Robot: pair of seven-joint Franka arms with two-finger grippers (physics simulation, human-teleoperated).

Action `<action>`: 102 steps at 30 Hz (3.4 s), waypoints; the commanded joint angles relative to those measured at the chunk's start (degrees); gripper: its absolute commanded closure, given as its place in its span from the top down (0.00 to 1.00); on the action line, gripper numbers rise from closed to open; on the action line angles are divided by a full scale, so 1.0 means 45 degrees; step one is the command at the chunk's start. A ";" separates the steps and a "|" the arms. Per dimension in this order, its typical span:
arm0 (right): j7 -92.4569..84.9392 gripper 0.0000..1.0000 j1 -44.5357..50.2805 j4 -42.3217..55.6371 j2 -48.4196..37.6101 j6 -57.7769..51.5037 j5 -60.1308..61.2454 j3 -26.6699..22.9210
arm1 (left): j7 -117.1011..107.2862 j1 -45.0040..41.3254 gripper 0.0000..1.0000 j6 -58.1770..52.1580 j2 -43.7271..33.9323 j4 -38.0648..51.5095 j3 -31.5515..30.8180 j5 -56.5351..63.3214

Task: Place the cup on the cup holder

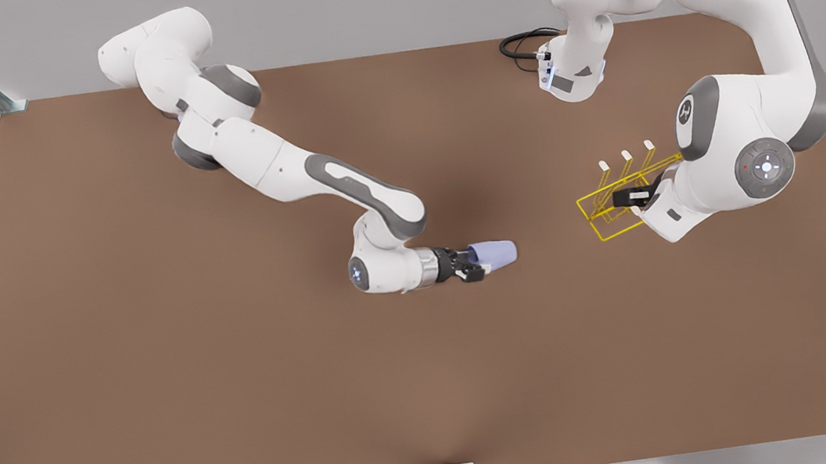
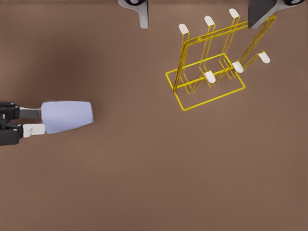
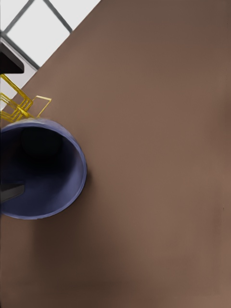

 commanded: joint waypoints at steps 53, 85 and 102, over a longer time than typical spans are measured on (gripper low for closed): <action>-0.9610 1.00 -0.6805 -0.0257 -0.9546 -1.3116 -0.8705 -0.4750 | -2.3915 -0.4377 1.00 1.3092 0.2173 -0.6428 -0.0409 -0.2417; -0.9610 1.00 -0.6825 -0.0277 -0.9487 -1.2412 -0.8764 -0.4750 | -2.4012 -0.4455 0.70 1.4029 0.4048 -0.6194 -0.0878 -0.2964; -0.9669 1.00 -0.6981 -0.0277 -0.9487 -1.2432 -0.8744 -0.4769 | -2.6339 -1.2246 0.67 0.2937 0.4788 0.0037 0.9744 0.5316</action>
